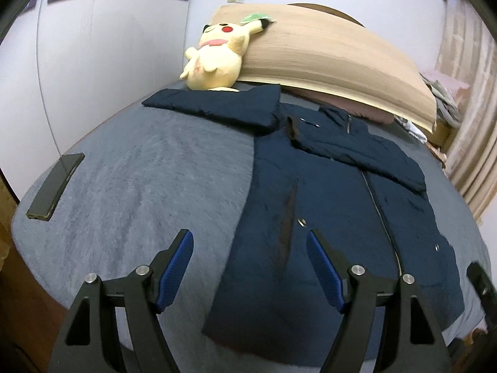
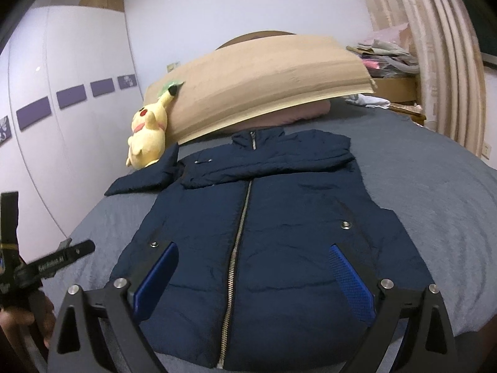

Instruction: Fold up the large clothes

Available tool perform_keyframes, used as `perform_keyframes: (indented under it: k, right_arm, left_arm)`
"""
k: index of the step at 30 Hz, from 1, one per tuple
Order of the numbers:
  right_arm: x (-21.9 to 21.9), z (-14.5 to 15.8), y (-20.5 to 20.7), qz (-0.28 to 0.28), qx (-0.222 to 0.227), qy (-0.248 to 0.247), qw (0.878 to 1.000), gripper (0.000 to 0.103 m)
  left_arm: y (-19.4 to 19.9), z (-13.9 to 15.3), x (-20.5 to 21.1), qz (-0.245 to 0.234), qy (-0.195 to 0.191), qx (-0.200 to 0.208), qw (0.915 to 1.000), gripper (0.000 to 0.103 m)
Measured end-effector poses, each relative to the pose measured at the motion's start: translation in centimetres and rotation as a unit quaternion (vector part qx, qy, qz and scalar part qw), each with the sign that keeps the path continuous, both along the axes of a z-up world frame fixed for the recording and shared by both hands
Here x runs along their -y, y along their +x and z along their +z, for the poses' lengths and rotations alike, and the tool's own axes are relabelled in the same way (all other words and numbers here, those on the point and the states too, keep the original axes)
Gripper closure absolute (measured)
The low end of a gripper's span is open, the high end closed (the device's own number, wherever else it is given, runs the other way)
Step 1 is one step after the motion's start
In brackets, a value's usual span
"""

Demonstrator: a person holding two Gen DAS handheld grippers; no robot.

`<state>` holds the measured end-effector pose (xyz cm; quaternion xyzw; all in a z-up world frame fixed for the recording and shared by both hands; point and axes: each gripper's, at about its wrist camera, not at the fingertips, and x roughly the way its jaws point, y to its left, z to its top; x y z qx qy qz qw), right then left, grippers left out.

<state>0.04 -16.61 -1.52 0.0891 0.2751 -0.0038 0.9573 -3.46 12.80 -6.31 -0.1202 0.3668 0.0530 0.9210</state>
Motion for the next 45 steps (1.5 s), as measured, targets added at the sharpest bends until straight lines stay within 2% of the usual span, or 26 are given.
perform_keyframes:
  k: [5,10,15,18,21,23,25,28,30,35,38,40,41,42,43,45]
  right_arm:
    - [-0.5,-1.6,2.0,0.007,-0.036,-0.002,0.999,0.004]
    - [-0.6,-2.8,3.4,0.007,-0.058,-0.015,0.998,0.004]
    - [-0.4,-3.6,5.0,0.001,-0.07,-0.019,0.997,0.004]
    - [-0.6,-4.2,5.8,0.003,-0.078,-0.029,0.997,0.004]
    - [-0.5,-5.0,6.6,0.002,-0.09,-0.029,0.995,0.004]
    - [-0.5,-5.4,7.2,0.004,-0.098,-0.031,0.995,0.004]
    - [-0.5,-5.8,7.8,0.007,-0.104,-0.034,0.994,0.004]
    - [-0.8,-6.2,8.6,0.014,-0.113,-0.039,0.993,0.004]
    - [-0.9,-6.4,9.1,0.019,-0.117,-0.039,0.992,0.004]
    - [-1.1,-6.6,9.6,0.03,-0.121,-0.032,0.992,0.004]
    - [-1.3,-6.7,9.8,0.038,-0.121,-0.031,0.991,0.004]
    - [-1.3,-6.9,10.0,0.04,-0.123,-0.029,0.991,0.004]
    - [-1.3,-7.0,10.0,0.04,-0.125,-0.027,0.991,0.004]
    - [-1.3,-7.1,10.0,0.041,-0.126,-0.025,0.991,0.004]
    - [-1.2,-7.1,10.0,0.042,-0.125,-0.024,0.991,0.004]
    - [-1.1,-7.1,10.0,0.042,-0.125,-0.024,0.991,0.004]
  left_arm:
    - [3.5,-0.4,-2.9,0.015,-0.023,0.003,0.9996,0.027]
    - [8.2,-0.7,-7.0,0.041,-0.071,0.012,0.9966,0.027]
    - [13.6,-0.6,-11.8,0.055,-0.149,0.026,0.9869,0.027]
    - [17.2,-0.8,-15.3,0.062,-0.217,0.036,0.9736,0.027]
    - [20.9,-2.8,-19.3,0.084,-0.315,0.021,0.9453,0.027]
    - [23.0,-4.6,-21.6,0.109,-0.372,0.009,0.9218,0.027]
    - [24.8,-5.7,-23.3,0.125,-0.405,0.008,0.9057,0.027]
    - [27.3,-7.0,-24.8,0.141,-0.438,0.005,0.8877,0.027]
    - [28.7,-7.3,-25.6,0.145,-0.449,0.011,0.8814,0.027]
    - [31.6,-8.5,-27.2,0.173,-0.439,0.02,0.8813,0.028]
    - [32.5,-9.8,-27.7,0.191,-0.444,0.019,0.8751,0.028]
    - [32.9,-10.4,-27.7,0.195,-0.437,0.018,0.878,0.033]
    - [33.0,-10.6,-27.5,0.197,-0.429,0.015,0.8816,0.055]
    - [33.7,-10.6,-27.3,0.207,-0.388,-0.013,0.898,0.086]
    - [34.2,-10.5,-27.0,0.207,-0.359,-0.028,0.9094,0.088]
    - [34.8,-9.9,-26.6,0.202,-0.325,-0.032,0.9235,0.093]
